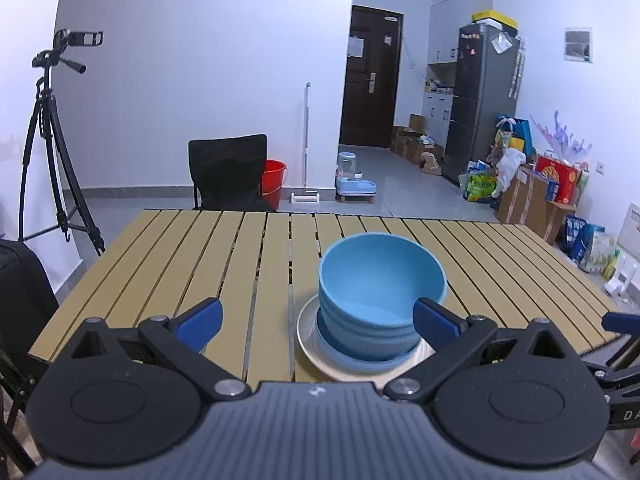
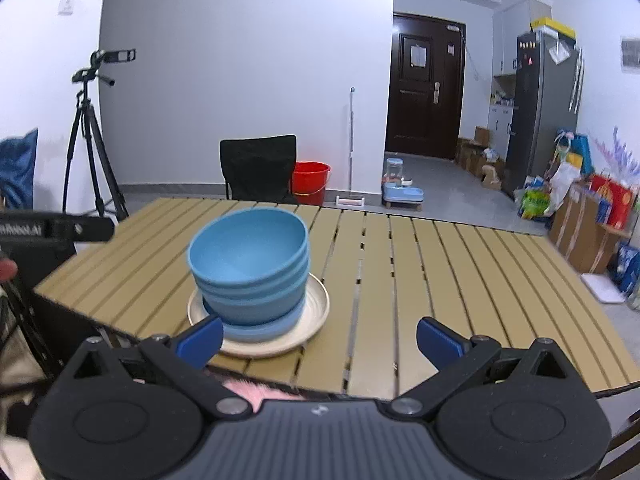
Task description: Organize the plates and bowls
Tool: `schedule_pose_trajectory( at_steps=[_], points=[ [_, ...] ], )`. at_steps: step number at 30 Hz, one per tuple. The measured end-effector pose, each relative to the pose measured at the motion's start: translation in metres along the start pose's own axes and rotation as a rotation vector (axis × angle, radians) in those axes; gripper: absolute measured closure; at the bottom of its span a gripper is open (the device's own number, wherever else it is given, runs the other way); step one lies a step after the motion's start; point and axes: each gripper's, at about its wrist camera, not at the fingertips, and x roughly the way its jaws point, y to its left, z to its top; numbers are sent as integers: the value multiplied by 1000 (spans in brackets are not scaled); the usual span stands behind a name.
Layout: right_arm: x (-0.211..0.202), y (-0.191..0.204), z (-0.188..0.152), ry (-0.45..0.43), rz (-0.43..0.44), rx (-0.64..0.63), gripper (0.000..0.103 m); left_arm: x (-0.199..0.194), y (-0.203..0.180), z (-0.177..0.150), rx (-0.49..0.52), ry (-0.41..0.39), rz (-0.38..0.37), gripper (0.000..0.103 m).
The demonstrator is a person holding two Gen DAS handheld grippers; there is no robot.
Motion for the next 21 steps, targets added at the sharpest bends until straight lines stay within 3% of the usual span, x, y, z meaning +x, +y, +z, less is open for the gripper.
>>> schedule_pose_trajectory(
  at_steps=[8, 21],
  points=[
    [-27, 0, -35, 9, -3, 54, 0, -32, -11, -36, 73, -24, 2, 0],
    [-50, 15, -41, -42, 23, 39, 0, -48, -16, -49, 110, -57, 13, 0]
  ],
)
